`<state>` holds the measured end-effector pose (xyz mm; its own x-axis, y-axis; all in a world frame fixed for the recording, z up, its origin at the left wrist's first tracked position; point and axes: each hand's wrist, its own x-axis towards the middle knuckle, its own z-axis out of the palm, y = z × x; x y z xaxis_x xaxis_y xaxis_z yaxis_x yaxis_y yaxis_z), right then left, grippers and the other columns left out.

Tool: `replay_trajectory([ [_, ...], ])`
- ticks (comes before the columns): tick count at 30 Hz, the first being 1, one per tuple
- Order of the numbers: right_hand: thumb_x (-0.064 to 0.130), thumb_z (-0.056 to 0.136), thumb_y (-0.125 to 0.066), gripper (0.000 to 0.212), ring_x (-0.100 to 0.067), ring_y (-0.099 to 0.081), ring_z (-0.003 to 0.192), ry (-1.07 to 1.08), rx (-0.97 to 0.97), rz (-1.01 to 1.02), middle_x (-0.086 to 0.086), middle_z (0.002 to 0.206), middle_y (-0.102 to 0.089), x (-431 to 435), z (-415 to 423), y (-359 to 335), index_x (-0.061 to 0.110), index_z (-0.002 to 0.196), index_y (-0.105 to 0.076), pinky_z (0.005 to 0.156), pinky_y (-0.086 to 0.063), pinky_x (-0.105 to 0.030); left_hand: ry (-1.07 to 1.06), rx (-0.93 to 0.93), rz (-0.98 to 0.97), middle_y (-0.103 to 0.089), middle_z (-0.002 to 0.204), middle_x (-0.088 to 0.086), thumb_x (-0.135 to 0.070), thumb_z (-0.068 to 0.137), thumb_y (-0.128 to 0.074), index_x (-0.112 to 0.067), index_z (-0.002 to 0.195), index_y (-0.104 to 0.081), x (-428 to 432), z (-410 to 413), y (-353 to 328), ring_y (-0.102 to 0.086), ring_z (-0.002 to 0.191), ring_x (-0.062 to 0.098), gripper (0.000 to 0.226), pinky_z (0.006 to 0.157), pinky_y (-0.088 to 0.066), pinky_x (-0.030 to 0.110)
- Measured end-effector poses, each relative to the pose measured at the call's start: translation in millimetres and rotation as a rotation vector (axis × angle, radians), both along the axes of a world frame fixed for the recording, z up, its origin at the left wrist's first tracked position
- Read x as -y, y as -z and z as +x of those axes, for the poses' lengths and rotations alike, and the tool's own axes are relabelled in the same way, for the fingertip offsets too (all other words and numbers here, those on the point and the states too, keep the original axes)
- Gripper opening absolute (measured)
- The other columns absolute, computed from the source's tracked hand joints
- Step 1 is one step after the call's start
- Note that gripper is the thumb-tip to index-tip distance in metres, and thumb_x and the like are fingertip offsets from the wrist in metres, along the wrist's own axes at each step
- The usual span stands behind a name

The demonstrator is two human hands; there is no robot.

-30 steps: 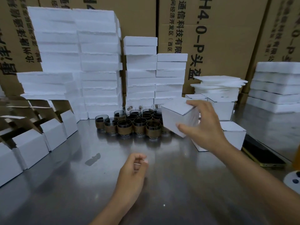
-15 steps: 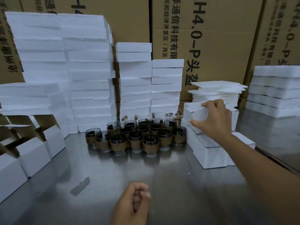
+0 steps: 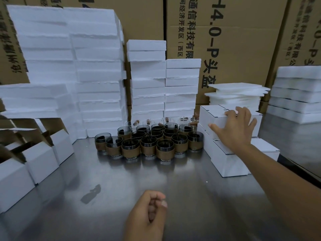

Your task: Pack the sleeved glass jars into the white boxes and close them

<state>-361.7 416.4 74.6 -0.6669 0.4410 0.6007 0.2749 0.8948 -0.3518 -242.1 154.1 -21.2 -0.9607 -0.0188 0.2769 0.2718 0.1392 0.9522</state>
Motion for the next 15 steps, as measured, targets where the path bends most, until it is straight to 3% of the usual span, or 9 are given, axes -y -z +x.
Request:
replay_trajectory([
  [1, 0.052, 0.082, -0.062, 0.066, -0.027, -0.011, 0.142, -0.05, 0.008, -0.007, -0.013, 0.147, -0.028, 5, 5, -7, 0.011, 0.131, -0.045, 0.113, -0.008, -0.051, -0.003, 0.002, -0.004, -0.058, 0.053, -0.014, 0.001, 0.081, -0.062, -0.033, 0.074, -0.062, 0, 0, 0, -0.048, 0.049, 0.007, 0.035, 0.053, -0.04, 0.014],
  [4, 0.045, 0.086, -0.059, 0.054, -0.022, -0.037, 0.129, -0.337, -0.021, 0.042, -0.006, 0.138, -0.045, 33, 31, -31, 0.017, 0.13, -0.047, 0.106, -0.028, -0.042, -0.002, 0.003, -0.006, -0.058, 0.053, -0.012, 0.003, 0.082, -0.062, -0.021, 0.065, -0.063, 1, 2, -3, -0.048, 0.049, 0.006, 0.029, 0.051, -0.038, 0.013],
  [9, 0.04, 0.082, -0.063, 0.018, -0.002, -0.06, 0.089, -0.812, 0.078, -0.11, 0.015, 0.093, -0.065, 94, 118, -20, 0.034, 0.099, -0.061, 0.083, -0.049, -0.031, -0.017, -0.03, -0.071, -0.058, 0.065, -0.007, -0.006, 0.086, -0.06, -0.021, 0.077, -0.062, 3, 7, -8, -0.053, 0.058, 0.002, 0.017, 0.058, -0.04, 0.012],
  [12, 0.032, 0.083, -0.066, 0.008, 0.0, -0.061, 0.084, -0.889, 0.116, -0.241, 0.016, 0.083, -0.065, 121, 162, 25, 0.037, 0.086, -0.06, 0.079, -0.047, -0.021, -0.015, -0.038, -0.077, -0.06, 0.071, -0.005, -0.008, 0.089, -0.057, -0.02, 0.079, -0.06, 4, 11, -11, -0.059, 0.07, 0.015, 0.016, 0.063, -0.043, 0.015],
  [15, 0.025, 0.082, -0.068, 0.013, 0.001, -0.061, 0.078, -0.837, 0.121, -0.333, 0.017, 0.074, -0.065, 128, 184, 67, 0.033, 0.075, -0.06, 0.075, -0.045, -0.017, -0.019, -0.068, -0.078, -0.059, 0.073, -0.005, -0.008, 0.09, -0.055, -0.022, 0.079, -0.058, 5, 16, -14, -0.058, 0.071, 0.014, 0.019, 0.061, -0.042, 0.011],
])
